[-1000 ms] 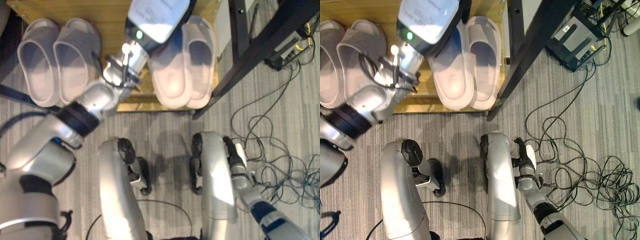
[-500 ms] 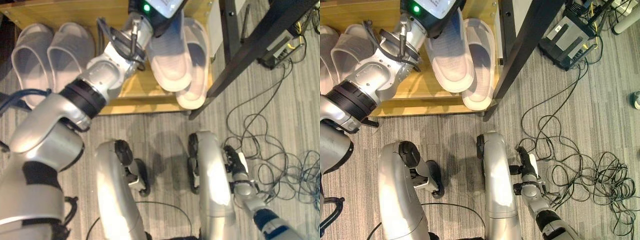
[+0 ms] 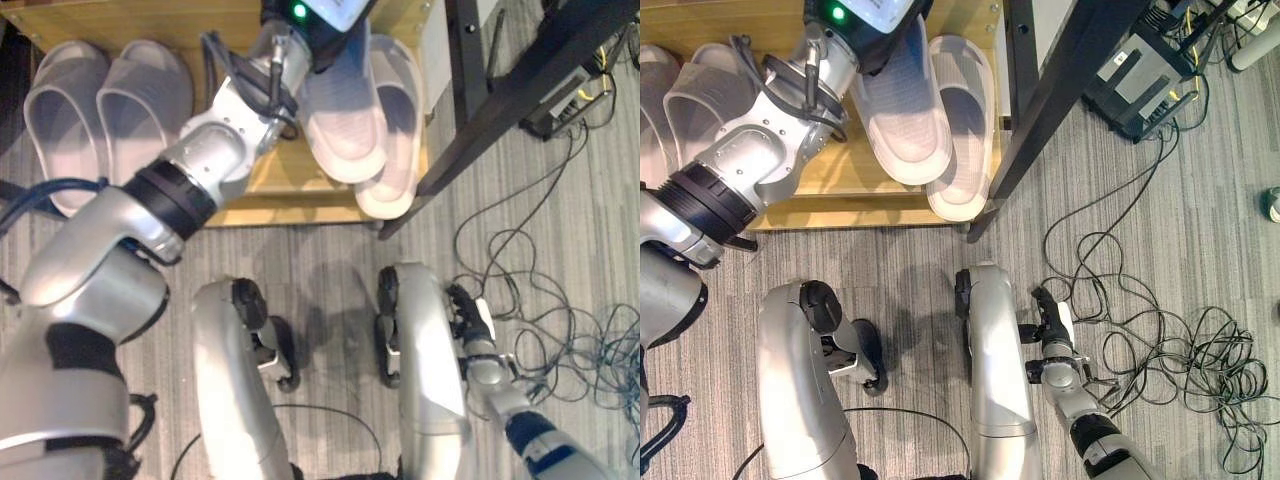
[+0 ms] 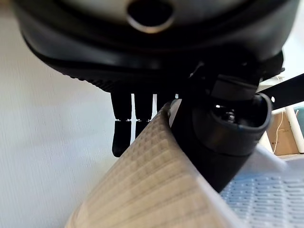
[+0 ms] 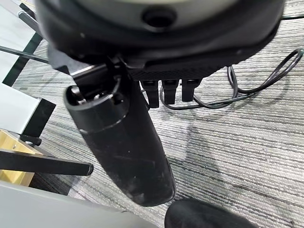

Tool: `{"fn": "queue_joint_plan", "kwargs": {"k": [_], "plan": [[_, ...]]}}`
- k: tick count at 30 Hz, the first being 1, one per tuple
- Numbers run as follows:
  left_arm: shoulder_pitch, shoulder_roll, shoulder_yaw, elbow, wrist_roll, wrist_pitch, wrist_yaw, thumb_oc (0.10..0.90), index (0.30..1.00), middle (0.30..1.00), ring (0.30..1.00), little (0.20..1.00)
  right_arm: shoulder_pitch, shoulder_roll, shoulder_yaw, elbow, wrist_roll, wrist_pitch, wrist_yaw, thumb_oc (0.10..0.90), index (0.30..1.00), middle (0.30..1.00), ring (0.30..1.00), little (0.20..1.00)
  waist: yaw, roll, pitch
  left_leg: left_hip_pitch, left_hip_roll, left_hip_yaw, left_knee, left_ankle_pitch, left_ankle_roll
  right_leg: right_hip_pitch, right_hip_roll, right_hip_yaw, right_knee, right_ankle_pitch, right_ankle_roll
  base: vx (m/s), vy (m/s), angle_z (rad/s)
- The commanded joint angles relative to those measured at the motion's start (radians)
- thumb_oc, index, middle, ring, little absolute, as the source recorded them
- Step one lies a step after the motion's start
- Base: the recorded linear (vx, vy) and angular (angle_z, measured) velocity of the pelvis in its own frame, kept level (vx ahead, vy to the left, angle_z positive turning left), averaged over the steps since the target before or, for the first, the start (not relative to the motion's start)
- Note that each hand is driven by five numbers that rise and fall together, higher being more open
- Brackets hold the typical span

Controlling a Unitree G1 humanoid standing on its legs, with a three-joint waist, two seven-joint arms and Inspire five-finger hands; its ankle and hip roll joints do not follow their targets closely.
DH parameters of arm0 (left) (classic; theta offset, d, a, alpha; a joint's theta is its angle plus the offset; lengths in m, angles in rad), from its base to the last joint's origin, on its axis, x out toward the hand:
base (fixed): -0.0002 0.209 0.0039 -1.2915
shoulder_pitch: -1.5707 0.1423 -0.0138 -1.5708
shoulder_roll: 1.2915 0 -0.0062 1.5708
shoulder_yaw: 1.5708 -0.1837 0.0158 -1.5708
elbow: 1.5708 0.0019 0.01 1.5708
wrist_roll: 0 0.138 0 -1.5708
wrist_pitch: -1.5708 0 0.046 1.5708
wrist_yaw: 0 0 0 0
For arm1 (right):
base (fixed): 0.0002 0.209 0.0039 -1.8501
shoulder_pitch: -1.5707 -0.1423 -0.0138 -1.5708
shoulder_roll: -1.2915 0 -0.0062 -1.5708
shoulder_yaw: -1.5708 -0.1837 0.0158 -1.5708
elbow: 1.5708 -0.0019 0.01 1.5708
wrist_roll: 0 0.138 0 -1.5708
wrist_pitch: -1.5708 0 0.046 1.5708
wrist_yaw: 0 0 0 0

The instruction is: Arrange the slippers neatly on the shoe rack.

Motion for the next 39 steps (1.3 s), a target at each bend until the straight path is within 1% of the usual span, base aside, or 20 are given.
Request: {"fn": "queue_joint_plan", "kwargs": {"k": [1,4,6,10,11,15,18,25,26,27,28,33,37,38,39], "plan": [[-0.077,0.045,0.108,-0.056,0.045,0.044,0.034,0.400,0.300,0.300,0.300,0.300,-0.023,-0.013,-0.049,-0.038,0.015,-0.025,-0.025,0.800,0.900,0.900,0.900,0.900,0.024,-0.042,-0.029,0.103,-0.103,-0.087,-0.010,-0.155,0.067,0.026,-0.053,0.036,-0.046,-0.008,-0.084,0.00,0.000,0.00],[-0.031,0.042,0.156,-0.096,0.036,0.047,0.036,0.400,0.300,0.300,0.300,0.300,-0.024,-0.011,-0.048,-0.037,0.012,-0.017,-0.027,0.800,0.900,0.900,0.900,0.900,0.029,-0.042,-0.029,0.103,-0.106,-0.085,-0.006,-0.156,0.067,0.026,-0.054,0.035,-0.041,-0.010,-0.085,0.00,0.000,0.00],[0.033,0.046,0.220,-0.176,0.020,0.040,0.042,0.400,0.300,0.300,0.300,0.300,-0.022,-0.008,-0.051,-0.033,0.003,-0.007,-0.031,0.800,0.900,0.900,0.900,0.900,0.036,-0.039,-0.029,0.103,-0.110,-0.083,-0.003,-0.155,0.066,0.026,-0.057,0.032,-0.036,-0.013,-0.088,0.00,0.000,0.00],[0.071,0.051,0.257,-0.222,0.018,0.034,0.056,0.400,0.300,0.300,0.300,0.300,-0.020,-0.007,-0.049,-0.028,-0.009,-0.004,-0.033,0.800,0.900,0.900,0.900,0.900,0.040,-0.039,-0.029,0.103,-0.115,-0.085,-0.002,-0.154,0.066,0.026,-0.058,0.030,-0.035,-0.012,-0.090,0.00,0.000,0.00],[0.099,0.052,0.276,-0.251,0.020,0.028,0.063,0.400,0.300,0.300,0.300,0.300,-0.018,-0.006,-0.048,-0.028,-0.015,-0.004,-0.035,0.800,0.900,0.900,0.900,0.900,0.041,-0.039,-0.029,0.103,-0.117,-0.086,-0.002,-0.154,0.066,0.026,-0.058,0.031,-0.036,-0.011,-0.092,0.00,0.000,0.00],[0.119,0.057,0.279,-0.268,0.026,0.019,0.071,0.400,0.300,0.300,0.300,0.300,-0.017,-0.006,-0.046,-0.026,-0.020,-0.004,-0.037,0.800,0.900,0.900,0.900,0.900,0.042,-0.041,-0.029,0.103,-0.119,-0.086,-0.002,-0.153,0.067,0.026,-0.059,0.032,-0.035,-0.009,-0.094,0.00,0.000,0.00],[0.128,0.054,0.261,-0.268,0.045,0.019,0.061,0.400,0.300,0.300,0.300,0.300,-0.016,-0.011,-0.039,-0.029,-0.022,-0.005,-0.038,0.800,0.900,0.900,0.900,0.900,0.043,-0.046,-0.029,0.103,-0.123,-0.083,-0.006,-0.151,0.067,0.026,-0.061,0.038,-0.037,-0.008,-0.095,0.00,0.000,0.00],[0.114,0.021,0.233,-0.192,0.057,0.038,0.059,0.400,0.300,0.300,0.300,0.300,-0.013,-0.014,-0.032,-0.031,-0.019,-0.008,-0.034,0.800,0.900,0.900,0.900,0.900,0.036,-0.049,-0.029,0.103,-0.121,-0.078,-0.010,-0.152,0.069,0.026,-0.061,0.046,-0.040,-0.003,-0.095,0.00,0.005,0.00],[0.102,0.012,0.220,-0.145,0.055,0.054,0.058,0.571,0.556,0.556,0.556,0.556,-0.011,-0.015,-0.027,-0.033,-0.020,-0.009,-0.031,0.800,0.900,0.900,0.900,0.900,0.034,-0.047,-0.029,0.103,-0.119,-0.082,-0.009,-0.152,0.069,0.026,-0.061,0.045,-0.040,-0.004,-0.096,0.00,0.000,0.00],[0.096,0.008,0.216,-0.132,0.055,0.061,0.058,0.773,0.860,0.860,0.860,0.860,-0.012,-0.016,-0.024,-0.033,-0.021,-0.009,-0.030,0.800,0.900,0.900,0.900,0.900,0.032,-0.046,-0.029,0.103,-0.118,-0.083,-0.007,-0.152,0.068,0.026,-0.061,0.043,-0.040,-0.004,-0.096,0.00,0.000,0.00],[0.090,0.001,0.214,-0.114,0.055,0.069,0.062,0.800,0.900,0.900,0.900,0.900,-0.011,-0.017,-0.022,-0.033,-0.017,-0.011,-0.026,0.800,0.900,0.900,0.900,0.900,0.033,-0.047,-0.029,0.103,-0.118,-0.084,-0.007,-0.153,0.067,0.026,-0.062,0.041,-0.039,-0.004,-0.096,0.00,0.000,0.00],[0.115,-0.008,0.249,-0.141,0.064,0.082,0.055,0.800,0.900,0.900,0.900,0.900,-0.005,-0.009,-0.022,-0.033,-0.016,-0.005,-0.023,0.800,0.900,0.900,0.900,0.900,0.034,-0.047,-0.029,0.103,-0.122,-0.085,-0.004,-0.154,0.066,0.026,-0.061,0.038,-0.039,-0.006,-0.095,0.00,0.000,0.00],[0.126,-0.006,0.267,-0.174,0.070,0.076,0.052,0.800,0.900,0.900,0.900,0.900,-0.002,-0.008,-0.025,-0.034,-0.016,-0.003,-0.020,0.800,0.900,0.900,0.900,0.900,0.035,-0.045,-0.029,0.103,-0.123,-0.084,-0.004,-0.154,0.064,0.026,-0.060,0.041,-0.034,-0.007,-0.095,0.00,0.000,0.00],[0.130,-0.003,0.273,-0.190,0.070,0.073,0.050,0.800,0.900,0.900,0.900,0.900,-0.002,-0.007,-0.025,-0.034,-0.019,-0.001,-0.020,0.800,0.900,0.900,0.900,0.900,0.035,-0.044,-0.029,0.103,-0.123,-0.084,-0.003,-0.154,0.064,0.026,-0.059,0.041,-0.033,-0.007,-0.096,0.00,0.000,0.00],[0.158,0.011,0.305,-0.265,0.054,0.056,0.052,0.800,0.900,0.900,0.900,0.900,-0.001,-0.002,-0.021,-0.034,-0.039,0.007,-0.022,0.800,0.900,0.900,0.900,0.900,0.037,-0.037,-0.029,0.103,-0.123,-0.083,0.001,-0.152,0.062,0.026,-0.061,0.038,-0.030,-0.010,-0.098,0.00,0.000,0.00]]}}
